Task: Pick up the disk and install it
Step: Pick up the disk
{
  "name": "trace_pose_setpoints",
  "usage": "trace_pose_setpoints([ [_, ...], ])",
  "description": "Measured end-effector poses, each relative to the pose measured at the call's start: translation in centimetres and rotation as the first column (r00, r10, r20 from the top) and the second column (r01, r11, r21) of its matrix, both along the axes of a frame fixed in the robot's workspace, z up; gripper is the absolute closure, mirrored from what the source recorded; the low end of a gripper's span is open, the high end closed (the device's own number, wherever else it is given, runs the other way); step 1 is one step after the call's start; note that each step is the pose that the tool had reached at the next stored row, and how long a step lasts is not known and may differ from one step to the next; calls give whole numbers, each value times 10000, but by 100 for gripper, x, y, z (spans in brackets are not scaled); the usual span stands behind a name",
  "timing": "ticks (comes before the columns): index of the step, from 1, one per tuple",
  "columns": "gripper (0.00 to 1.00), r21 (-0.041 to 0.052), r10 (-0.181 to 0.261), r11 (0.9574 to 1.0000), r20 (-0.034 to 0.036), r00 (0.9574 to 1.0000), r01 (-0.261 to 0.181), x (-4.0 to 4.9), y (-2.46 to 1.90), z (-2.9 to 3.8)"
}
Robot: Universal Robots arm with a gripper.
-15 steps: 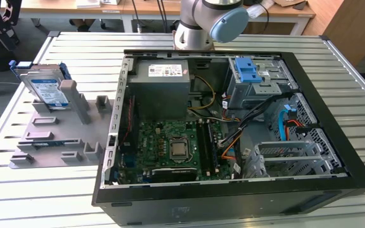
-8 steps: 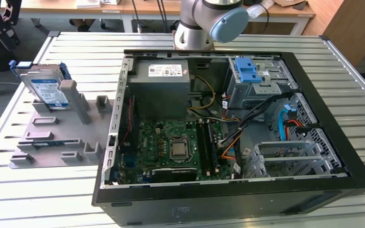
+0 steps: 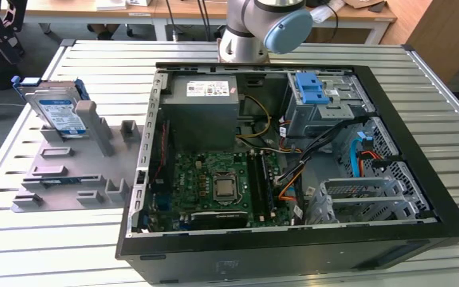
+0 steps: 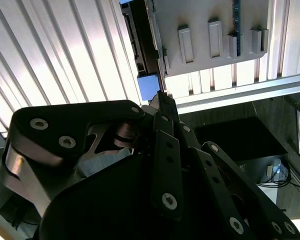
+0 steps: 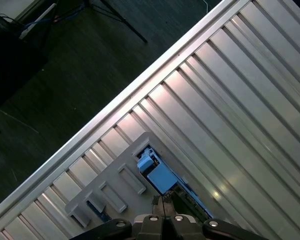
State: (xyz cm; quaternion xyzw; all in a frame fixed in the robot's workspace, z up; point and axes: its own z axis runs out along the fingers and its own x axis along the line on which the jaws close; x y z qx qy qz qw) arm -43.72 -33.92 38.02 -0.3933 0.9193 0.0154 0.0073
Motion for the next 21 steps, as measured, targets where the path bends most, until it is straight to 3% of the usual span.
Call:
trace_pose_setpoints([
  [21,89,0,366,9993,0,9993,-366,0,0,0],
])
